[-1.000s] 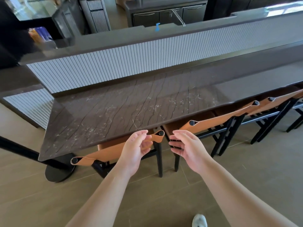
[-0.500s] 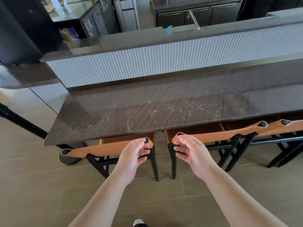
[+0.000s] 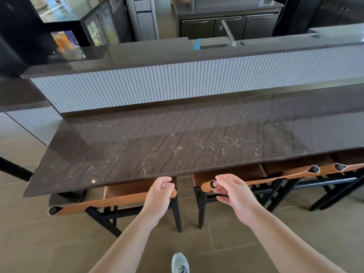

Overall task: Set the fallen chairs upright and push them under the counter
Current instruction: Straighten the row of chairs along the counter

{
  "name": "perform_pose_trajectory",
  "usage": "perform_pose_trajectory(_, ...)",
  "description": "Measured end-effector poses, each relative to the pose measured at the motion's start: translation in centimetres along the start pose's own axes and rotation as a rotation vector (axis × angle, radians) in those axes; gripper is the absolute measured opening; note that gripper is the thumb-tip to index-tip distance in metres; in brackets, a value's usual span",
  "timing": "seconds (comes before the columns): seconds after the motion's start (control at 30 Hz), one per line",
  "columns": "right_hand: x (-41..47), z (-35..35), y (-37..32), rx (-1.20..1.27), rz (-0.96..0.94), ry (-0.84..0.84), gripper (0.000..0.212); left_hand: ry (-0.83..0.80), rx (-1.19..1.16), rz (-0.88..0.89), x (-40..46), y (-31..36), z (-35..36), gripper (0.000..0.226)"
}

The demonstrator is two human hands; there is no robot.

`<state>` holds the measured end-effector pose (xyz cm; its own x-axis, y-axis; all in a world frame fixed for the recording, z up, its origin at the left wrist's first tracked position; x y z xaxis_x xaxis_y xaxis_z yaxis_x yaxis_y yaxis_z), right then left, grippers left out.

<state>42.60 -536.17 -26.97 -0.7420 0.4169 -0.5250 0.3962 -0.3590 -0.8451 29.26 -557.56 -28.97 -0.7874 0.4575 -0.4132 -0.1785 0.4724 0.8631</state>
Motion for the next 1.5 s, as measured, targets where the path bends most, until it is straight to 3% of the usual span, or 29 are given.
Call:
perform_pose_trajectory(0.2, 4.2, 0.8, -0.4, -0.183, -0.003, 0.031, 0.013, -0.031, 0.313, 0.056, 4.1, -1.9, -0.5, 0.027)
perform_pose_trajectory(0.33, 6.0, 1.3, 0.4, -0.672, -0.017, 0.023, 0.021, -0.1, 0.499, 0.015, 5.1, -4.8, -0.1, 0.032)
perform_pose_trajectory(0.5, 7.7, 1.5, 1.7, -1.406, -0.231, -0.066, 0.038, 0.011, 0.776, 0.078, 4.7, -5.6, 0.7, 0.039)
perform_pose_trajectory(0.6, 8.5, 1.6, 3.0, -1.598, -0.249, -0.171, 0.04, 0.074, 0.878, 0.054, 4.4, -4.8, 1.3, 0.037)
perform_pose_trajectory(0.9, 10.7, 1.6, 3.7, -1.789, -0.425, -0.302, 0.032, 0.097, 1.069, 0.076, 4.6, -3.5, 2.0, 0.027)
perform_pose_trajectory(1.27, 11.0, 1.8, 3.7, -1.797, -0.471, -0.336, 0.023, 0.01, 1.116, 0.065, 5.0, -3.3, 2.5, 0.023)
perform_pose_trajectory(1.5, 11.2, 2.1, 3.5, -1.8, -0.457, -0.381, 0.022, -0.056, 1.165, 0.162, 6.0, -3.3, 1.8, 0.017)
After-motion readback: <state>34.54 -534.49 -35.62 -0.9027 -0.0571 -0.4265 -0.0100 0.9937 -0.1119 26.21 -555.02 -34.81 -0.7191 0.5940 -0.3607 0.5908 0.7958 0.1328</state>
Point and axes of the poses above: each hand's wrist, its own x-axis towards the middle knuckle, its own z-axis out of the palm, y = z × x, the point moved 7 cm from there along x, towards the middle knuckle, and after that the axes turned 7 degrees about -y, right-handed, at the moved point
